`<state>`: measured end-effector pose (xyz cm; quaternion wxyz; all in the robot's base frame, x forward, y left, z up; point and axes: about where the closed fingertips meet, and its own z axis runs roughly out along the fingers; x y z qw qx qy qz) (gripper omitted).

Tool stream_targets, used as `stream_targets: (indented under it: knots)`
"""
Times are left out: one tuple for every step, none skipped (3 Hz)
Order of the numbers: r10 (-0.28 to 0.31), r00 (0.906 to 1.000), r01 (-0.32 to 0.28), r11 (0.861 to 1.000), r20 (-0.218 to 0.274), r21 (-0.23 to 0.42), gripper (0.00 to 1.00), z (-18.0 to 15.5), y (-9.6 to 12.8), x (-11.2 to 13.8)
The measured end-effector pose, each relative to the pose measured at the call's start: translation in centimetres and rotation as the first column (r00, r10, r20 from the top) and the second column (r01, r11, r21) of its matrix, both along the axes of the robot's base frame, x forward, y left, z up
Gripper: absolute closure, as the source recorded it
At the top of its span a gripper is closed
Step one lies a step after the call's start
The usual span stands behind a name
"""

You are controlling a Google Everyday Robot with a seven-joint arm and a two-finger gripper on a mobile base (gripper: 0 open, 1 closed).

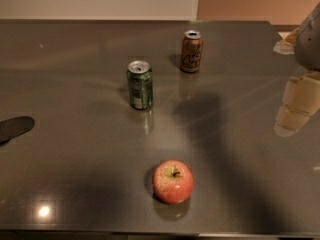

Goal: Move green can near apple

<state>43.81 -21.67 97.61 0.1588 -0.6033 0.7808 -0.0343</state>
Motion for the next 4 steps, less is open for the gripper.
stream_targets:
  knots:
    - [0.000, 1.0000, 0.000, 1.000, 0.000, 0.000, 0.00, 0.00, 0.00, 0.00]
    - [0.000, 1.0000, 0.000, 1.000, 0.000, 0.000, 0.00, 0.00, 0.00, 0.00]
    - [0.000, 1.0000, 0.000, 1.000, 0.000, 0.000, 0.00, 0.00, 0.00, 0.00]
    - [0.000, 1.0000, 0.000, 1.000, 0.000, 0.000, 0.00, 0.00, 0.00, 0.00]
